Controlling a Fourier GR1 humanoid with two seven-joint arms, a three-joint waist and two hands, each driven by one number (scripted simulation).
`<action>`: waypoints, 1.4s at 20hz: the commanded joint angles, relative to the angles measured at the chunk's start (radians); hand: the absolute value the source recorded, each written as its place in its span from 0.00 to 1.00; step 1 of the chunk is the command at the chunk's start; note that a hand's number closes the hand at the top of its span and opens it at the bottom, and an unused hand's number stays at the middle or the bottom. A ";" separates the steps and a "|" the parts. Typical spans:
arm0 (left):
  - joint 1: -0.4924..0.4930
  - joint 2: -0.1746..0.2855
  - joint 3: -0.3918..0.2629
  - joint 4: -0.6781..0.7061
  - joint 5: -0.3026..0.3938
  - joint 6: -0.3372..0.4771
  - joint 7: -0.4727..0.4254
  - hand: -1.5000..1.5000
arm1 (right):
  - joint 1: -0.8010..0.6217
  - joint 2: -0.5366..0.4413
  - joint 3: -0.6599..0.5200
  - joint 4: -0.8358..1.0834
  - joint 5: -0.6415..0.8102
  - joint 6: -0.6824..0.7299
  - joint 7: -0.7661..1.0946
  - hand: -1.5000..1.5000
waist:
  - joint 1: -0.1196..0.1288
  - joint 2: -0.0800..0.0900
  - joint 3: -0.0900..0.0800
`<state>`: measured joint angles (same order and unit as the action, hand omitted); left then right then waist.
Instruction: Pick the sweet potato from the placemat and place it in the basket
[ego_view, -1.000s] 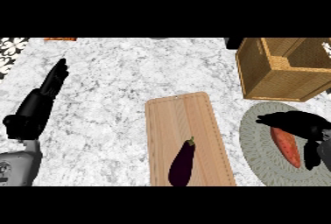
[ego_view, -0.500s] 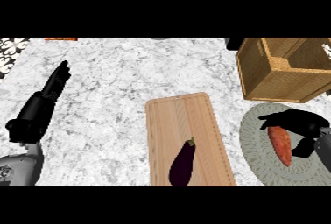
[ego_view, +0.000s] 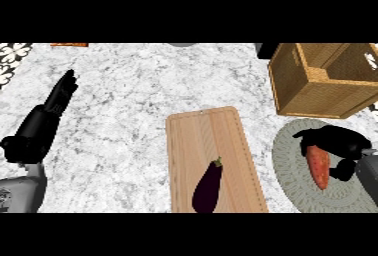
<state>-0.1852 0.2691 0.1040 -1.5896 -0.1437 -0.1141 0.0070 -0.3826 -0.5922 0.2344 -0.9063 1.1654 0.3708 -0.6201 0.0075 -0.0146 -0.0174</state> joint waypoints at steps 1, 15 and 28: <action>-0.027 0.005 0.007 0.012 0.015 -0.018 0.008 0.50 | -0.043 -0.090 -0.081 0.174 -0.011 -0.098 -0.115 1.00 | 0.007 0.021 0.019; -0.053 -0.004 -0.024 0.009 -0.009 -0.012 -0.010 0.50 | -0.229 -0.365 -0.550 0.499 -0.243 -0.334 -0.022 1.00 | 0.061 0.055 0.033; -0.051 -0.007 -0.018 0.026 0.002 -0.024 -0.025 0.50 | -0.525 -0.515 -0.816 0.615 -0.562 0.051 -0.246 1.00 | 0.061 0.038 0.023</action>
<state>-0.2406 0.2615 0.0859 -1.5720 -0.1382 -0.1362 0.0005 -0.8279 -1.0469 -0.5526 -0.3176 0.6424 0.2948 -0.8157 0.0649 0.0249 0.0087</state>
